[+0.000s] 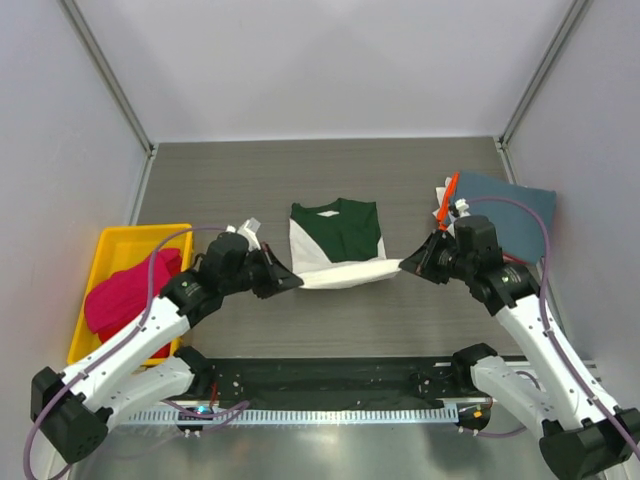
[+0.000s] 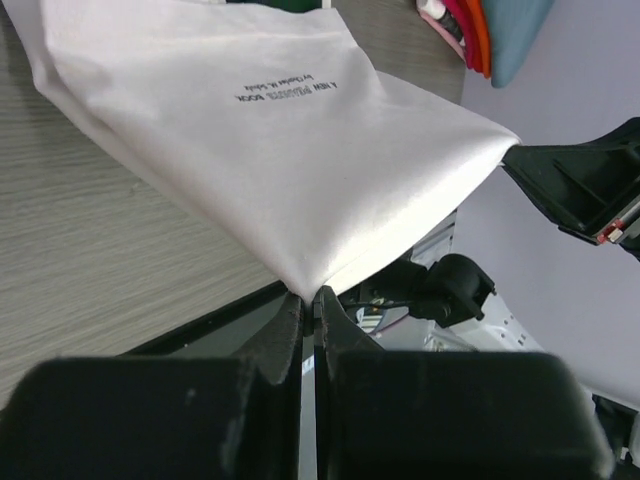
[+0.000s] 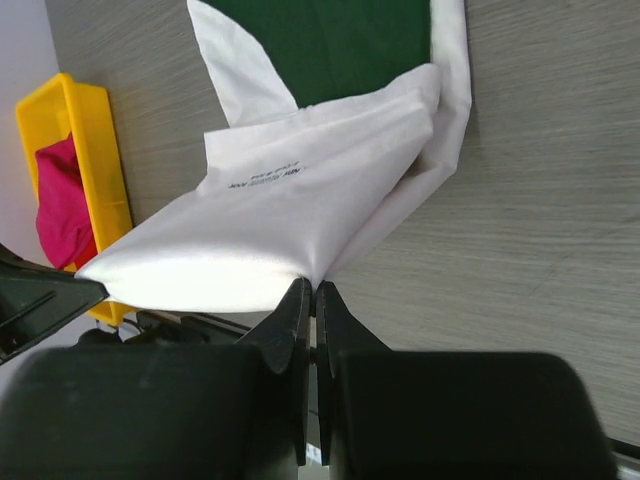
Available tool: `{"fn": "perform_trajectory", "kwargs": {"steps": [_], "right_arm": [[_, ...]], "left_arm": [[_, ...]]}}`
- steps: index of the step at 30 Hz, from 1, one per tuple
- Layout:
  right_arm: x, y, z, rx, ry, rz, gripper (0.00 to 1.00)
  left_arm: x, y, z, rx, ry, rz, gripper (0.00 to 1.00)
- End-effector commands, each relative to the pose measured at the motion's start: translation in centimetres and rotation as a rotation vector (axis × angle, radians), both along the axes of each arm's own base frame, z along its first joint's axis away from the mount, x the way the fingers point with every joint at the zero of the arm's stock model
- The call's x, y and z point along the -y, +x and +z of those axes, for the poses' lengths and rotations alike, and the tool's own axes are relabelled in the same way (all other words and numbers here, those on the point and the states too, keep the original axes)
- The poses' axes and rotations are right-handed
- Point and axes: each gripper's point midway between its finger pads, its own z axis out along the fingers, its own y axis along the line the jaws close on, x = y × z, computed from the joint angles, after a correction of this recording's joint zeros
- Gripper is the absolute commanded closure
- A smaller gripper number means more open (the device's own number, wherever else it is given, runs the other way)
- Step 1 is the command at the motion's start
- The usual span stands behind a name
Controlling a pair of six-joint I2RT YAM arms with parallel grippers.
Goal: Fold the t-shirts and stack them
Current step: Fold the tshirt
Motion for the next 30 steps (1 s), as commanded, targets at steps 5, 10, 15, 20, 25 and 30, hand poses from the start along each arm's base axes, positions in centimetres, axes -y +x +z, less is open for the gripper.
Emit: {"fn": "perform_trajectory", "kwargs": {"steps": [5,10,15,20,25,30], "right_arm": [[0.4,4.7,1.4,0.065,-0.079,-0.048,0.99],[0.3,7.5,1.7,0.078,-0.119,-0.065,0.99],[0.2,10.2,2.0,0.087,-0.159,-0.077,0.99],[0.0,12.6,3.0,0.103,-0.176,-0.08,0.99],[0.0,15.1,2.7,0.092,-0.182,-0.081,0.99],[0.0,17.4,2.5,0.086,-0.179,-0.08,0.99]], "left_arm": [[-0.7,4.4,1.8,0.053,0.005,0.074,1.0],[-1.3,6.7,2.2,0.057,0.004,0.102,1.0],[-1.3,8.9,3.1,0.07,-0.001,0.109,1.0],[-1.0,11.0,2.9,0.058,-0.008,0.108,1.0],[-0.6,13.0,3.9,0.075,-0.021,0.105,1.0],[-0.8,15.3,3.6,0.061,-0.017,0.119,1.0]]}}
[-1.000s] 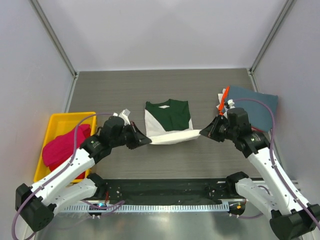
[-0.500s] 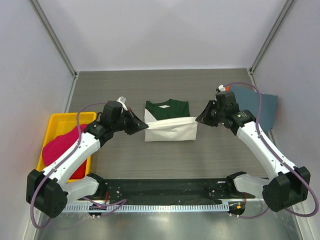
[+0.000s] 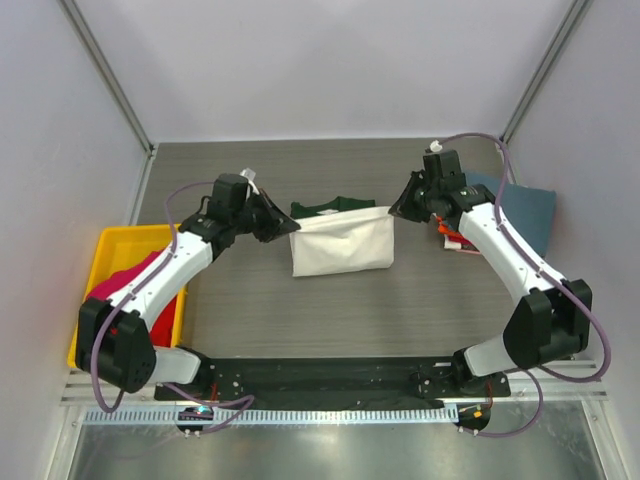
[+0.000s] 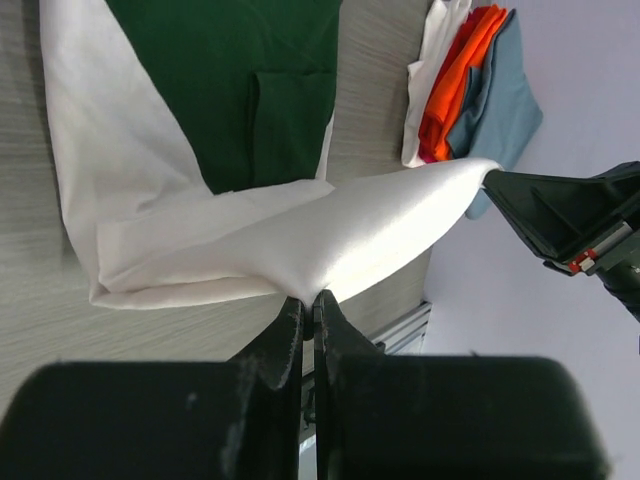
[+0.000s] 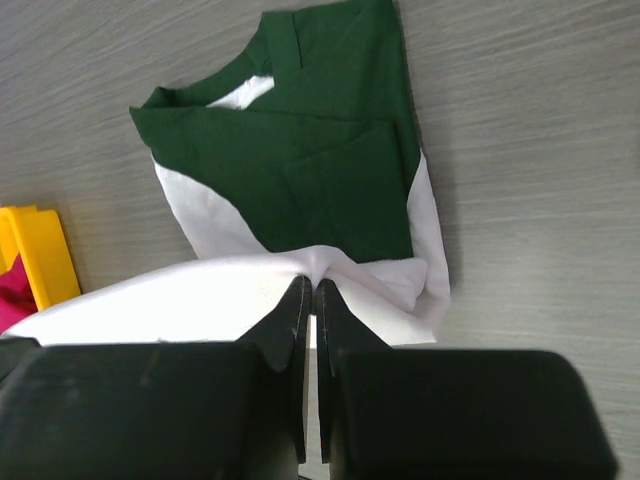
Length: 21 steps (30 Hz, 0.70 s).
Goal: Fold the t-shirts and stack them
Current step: Fold the tshirt
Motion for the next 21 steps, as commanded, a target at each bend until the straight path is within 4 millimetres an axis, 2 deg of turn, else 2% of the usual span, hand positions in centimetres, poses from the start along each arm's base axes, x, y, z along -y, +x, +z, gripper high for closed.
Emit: {"fn": "perform_trajectory", "kwargs": {"steps": [1,2,4,5,7,9,10,11,13,15,17,21], "right_arm": [[0.5,3.5,2.5,0.103,-0.006,-0.01,0.99],[0.7,3.9,2.4,0.101,-0.009,-0.013,0.99],[0.7,4.9,2.9,0.112,-0.004,-0.013,0.99],[0.8,5.5,2.1,0.095,-0.007,-0.011,0.99],[0.6,6.6,2.4,0.107,-0.001,-0.009,0.99],[0.7,7.6,1.3,0.083,-0.004,-0.006,0.99],[0.7,8.4,1.7,0.095,0.0,-0.009,0.99],[0.6,9.0,0.6,0.072,-0.001,-0.005,0.99],[0.9,10.1,0.7,0.08,0.004,-0.013,0.99],[1.1,11.2,-0.8,0.055,0.016,-0.014,0.99],[1.2,12.5,-0.9,0.061,0.037,-0.012,0.99],[1.3,14.6,-2.4,0.043,0.066,-0.007,0.99]], "left_arm": [[0.2,2.2,2.6,0.089,-0.034,-0.019,1.0],[0.1,2.9,3.1,0.103,-0.041,-0.011,1.0],[0.0,3.9,2.6,0.091,-0.038,-0.009,1.0],[-0.1,4.4,2.8,0.093,-0.043,-0.008,1.0],[-0.1,5.5,2.2,0.084,-0.038,-0.005,1.0],[-0.3,6.6,2.5,0.093,-0.044,0.002,1.0],[-0.4,7.4,1.6,0.074,-0.042,0.008,1.0],[-0.4,7.9,1.5,0.071,-0.047,0.005,1.0],[-0.1,9.3,0.9,0.058,-0.052,0.005,1.0],[0.2,10.4,0.3,0.047,-0.051,0.004,1.0],[0.5,12.1,-0.4,0.04,-0.051,0.008,1.0],[0.2,14.8,-1.3,0.025,-0.061,0.028,1.0]]}}
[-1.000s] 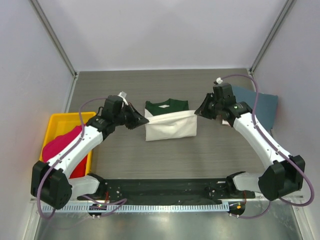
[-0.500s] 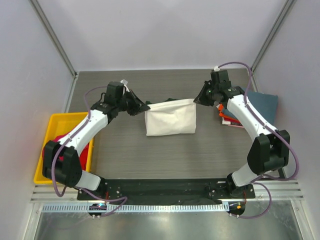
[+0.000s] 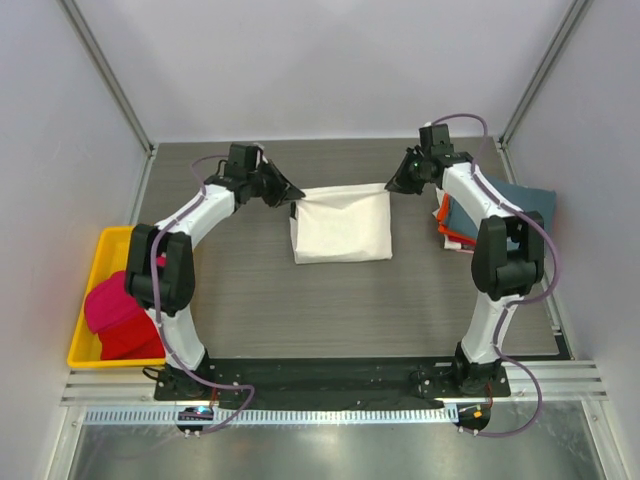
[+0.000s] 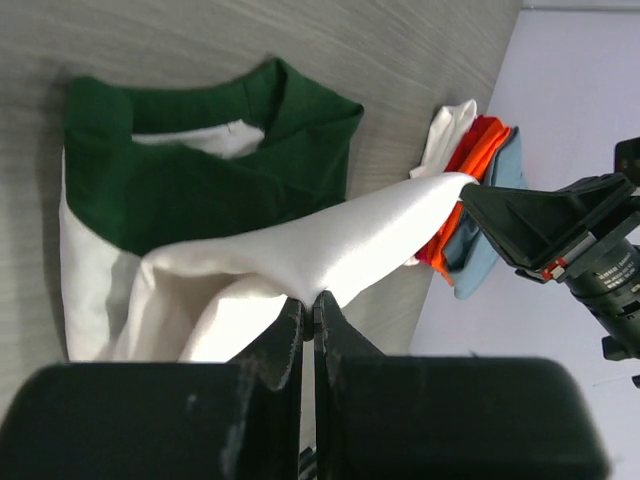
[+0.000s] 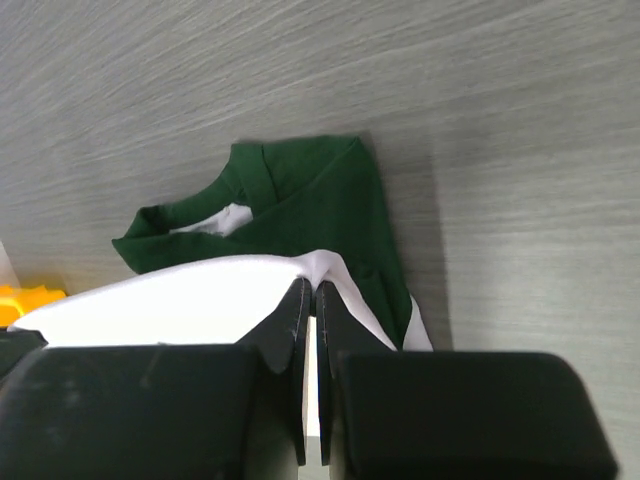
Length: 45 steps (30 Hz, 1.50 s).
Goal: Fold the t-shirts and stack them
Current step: Fold the tshirt
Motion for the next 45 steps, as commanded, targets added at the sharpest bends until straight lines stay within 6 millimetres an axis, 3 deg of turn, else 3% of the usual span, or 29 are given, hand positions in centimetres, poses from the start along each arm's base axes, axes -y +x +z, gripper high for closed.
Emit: {"fn": "perform_trajectory", "kwargs": {"steps": [1,6,8,9,10,11,12,13,14,15,16,17,19,23,24,29,34,37,40,45], "right_arm": [[0.3,3.7,2.2,0.102,0.04,0.008,0.99],[-0.2,6.0,1.4,0.105,0.06,0.011,0.97],[-0.3,6.9,0.0,0.091,0.058,0.009,0.97],[-0.3,7.7,0.3,0.108,0.059,0.007,0.94],[-0.2,8.3,0.2,0.115,0.059,0.003,0.88],[-0.2,9.1,-0.9,0.113,0.054,0.002,0.74],[-0.2,9.8,-0.4,0.139,0.058,0.005,0.48],[-0.3,10.2,-0.4,0.154,0.06,0.01,0.36],[-0.4,10.7,-0.2,0.179,0.068,0.017,0.21],[-0.3,10.5,-0.2,0.192,0.061,0.033,0.08],[-0.3,10.2,0.1,0.2,0.062,0.039,0.08],[-0.4,10.3,0.8,0.239,0.063,0.046,0.08],[-0.2,8.5,0.5,0.241,0.066,0.051,0.12],[-0.6,6.0,-0.8,0.232,0.109,0.072,0.18],[-0.8,4.8,-2.3,0.195,0.123,0.076,0.23],[-1.6,2.9,-5.3,0.141,0.181,0.097,0.32],[-2.3,0.8,-7.7,0.066,0.221,0.114,0.39],[-2.9,0.0,-8.1,0.071,0.24,0.13,0.48],[-3.1,-0.9,-8.5,0.06,0.251,0.136,0.55],[-3.4,-2.2,-8.5,0.052,0.277,0.15,0.64]], "left_arm": [[-0.9,3.4,3.0,0.099,-0.043,0.015,1.0],[-1.2,6.1,1.6,0.083,-0.043,0.031,1.0],[-1.3,7.3,1.4,0.084,-0.05,0.037,1.0],[-1.4,7.9,-0.2,0.059,-0.044,0.04,1.0],[-1.6,8.6,-0.4,0.068,-0.047,0.048,0.99],[-1.8,9.4,-0.5,0.077,-0.051,0.055,0.91],[-2.0,10.3,-1.5,0.065,-0.06,0.066,0.84],[-2.5,11.4,-0.9,0.105,-0.072,0.074,0.73],[-2.7,11.9,-0.8,0.125,-0.066,0.079,0.47],[-2.9,12.1,-0.4,0.15,-0.051,0.074,0.33],[-3.1,12.0,0.9,0.199,-0.025,0.058,0.24],[-3.4,11.9,1.5,0.225,-0.004,0.059,0.22],[-4.1,10.8,2.6,0.271,0.049,0.064,0.22],[-3.9,8.0,2.0,0.269,0.123,0.039,0.26],[-3.8,7.3,1.2,0.248,0.149,0.034,0.27],[-3.1,6.1,-2.4,0.173,0.192,0.014,0.41],[-3.0,6.1,-5.7,0.117,0.225,0.009,0.41],[-2.9,6.0,-7.6,0.081,0.246,0.013,0.43],[-3.1,6.1,-9.7,0.037,0.258,0.031,0.52],[-3.2,6.0,-12.4,-0.01,0.271,0.033,0.77]]}}
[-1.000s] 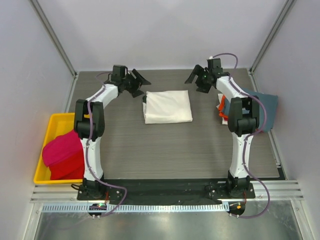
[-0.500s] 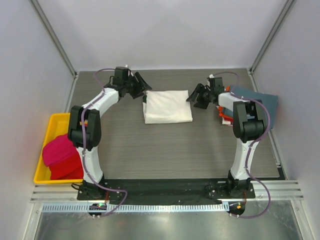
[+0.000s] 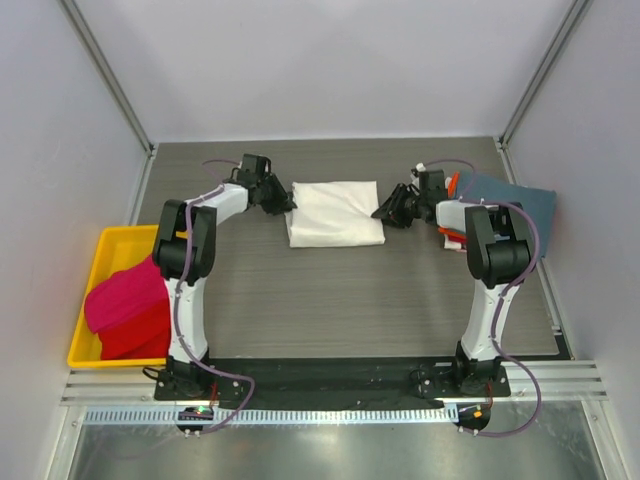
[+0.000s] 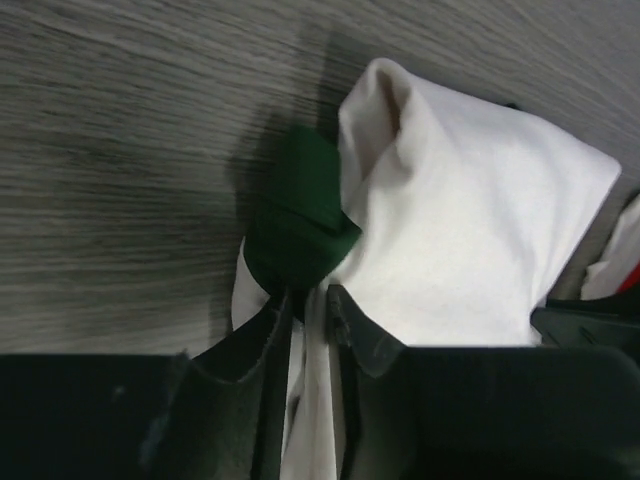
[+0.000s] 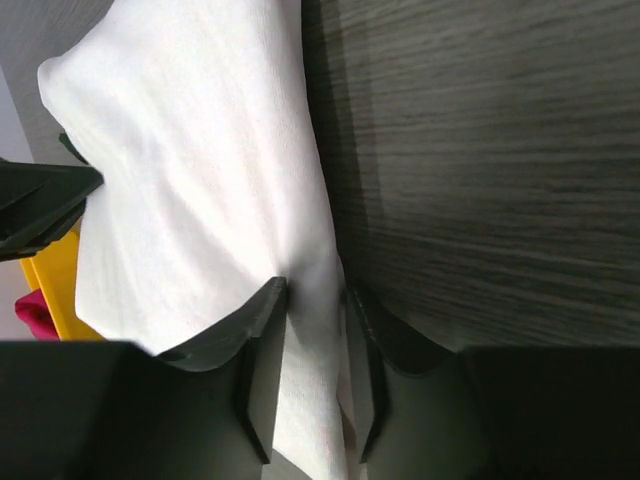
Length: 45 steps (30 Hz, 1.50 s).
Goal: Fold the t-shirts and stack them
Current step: Fold the tshirt
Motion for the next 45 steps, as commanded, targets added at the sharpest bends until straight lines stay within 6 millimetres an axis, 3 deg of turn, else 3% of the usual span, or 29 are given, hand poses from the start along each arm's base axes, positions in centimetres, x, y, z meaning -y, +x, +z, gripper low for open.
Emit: {"fn": "perform_trajectory", "kwargs": {"steps": [1,4,9,14,15,16,18,19,20,23,26,31,32,33,39,45], "right_arm": [[-0.8,-0.7,2.5,0.057,0.031,0.028,0.66],[-0.8,-1.5,2.9,0.059,0.036,0.035,0.74],[-0.5,-3.6,4.0,0.067,0.031,0.042,0.89],[0.5,-6.2,5.0,0.059,-0.015,0.031,0.9],[0.7,-6.7,5.9,0.069,-0.019,0.027,0.88],[0.8,-7.6,5.5,0.052,-0.022,0.024,0.83],[1.1,-8.8,5.9,0.046,-0.03,0.021,0.54],[1.2,-9.2,5.8,0.043,-0.039,0.02,0.48],[1.4,-9.6,5.8,0.035,-0.05,0.015,0.43],[2.1,-10.0,5.6,0.033,-0.096,0.011,0.39],[2.5,-8.9,5.8,0.045,-0.129,0.003,0.4],[2.4,-5.0,6.9,0.093,-0.154,-0.005,0.45],[2.5,-4.4,6.1,0.077,-0.166,-0.009,0.46],[2.6,-3.3,6.8,0.107,-0.175,-0.01,0.47],[2.1,0.4,5.2,0.102,-0.182,0.002,0.49],[1.1,2.1,3.4,0.089,-0.151,0.032,0.5]], "left_arm": [[-0.4,0.3,-1.2,-0.003,0.026,0.007,0.8],[-0.8,0.0,-1.9,-0.005,0.044,0.017,1.0],[-0.2,-1.7,-1.5,0.012,0.01,-0.016,1.0],[0.3,-5.6,-0.4,0.025,0.002,-0.024,1.0],[0.7,-6.3,-0.1,0.034,-0.013,-0.034,1.0],[0.6,-7.6,0.3,0.029,-0.028,-0.029,1.0],[0.7,-8.6,0.8,0.036,-0.036,-0.034,0.9],[0.6,-9.1,1.4,0.045,-0.038,-0.037,0.81],[0.4,-9.2,1.8,0.057,-0.038,-0.037,0.68],[0.0,-9.2,2.9,0.074,-0.003,-0.038,0.6],[-0.4,-8.6,4.0,0.096,0.024,-0.031,0.58],[-0.7,-6.5,5.1,0.124,0.079,-0.021,0.55],[-0.7,-6.1,4.9,0.122,0.088,-0.022,0.55],[-0.5,-5.4,5.0,0.121,0.095,-0.027,0.55],[-0.1,-3.6,3.1,0.093,0.12,-0.027,0.56],[0.6,-3.0,2.0,0.065,0.098,-0.045,0.58]]}}
